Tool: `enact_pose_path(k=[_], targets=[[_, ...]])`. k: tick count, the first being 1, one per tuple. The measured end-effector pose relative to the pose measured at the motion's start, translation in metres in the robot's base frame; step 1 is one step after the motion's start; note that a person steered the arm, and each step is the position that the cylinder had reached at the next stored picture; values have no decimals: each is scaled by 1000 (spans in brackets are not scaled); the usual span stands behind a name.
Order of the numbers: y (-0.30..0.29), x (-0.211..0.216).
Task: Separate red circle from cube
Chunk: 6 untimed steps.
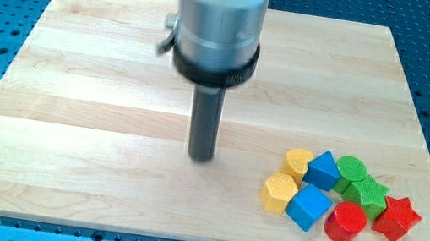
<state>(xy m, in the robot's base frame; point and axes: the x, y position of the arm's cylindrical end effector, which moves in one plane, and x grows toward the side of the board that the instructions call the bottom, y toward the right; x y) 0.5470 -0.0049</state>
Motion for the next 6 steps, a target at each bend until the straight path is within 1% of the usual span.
enact_pose_path(k=[1, 2, 3, 4, 5, 6], targets=[[56, 28], [88, 43], [116, 41], [107, 70], [158, 69], [164, 70]])
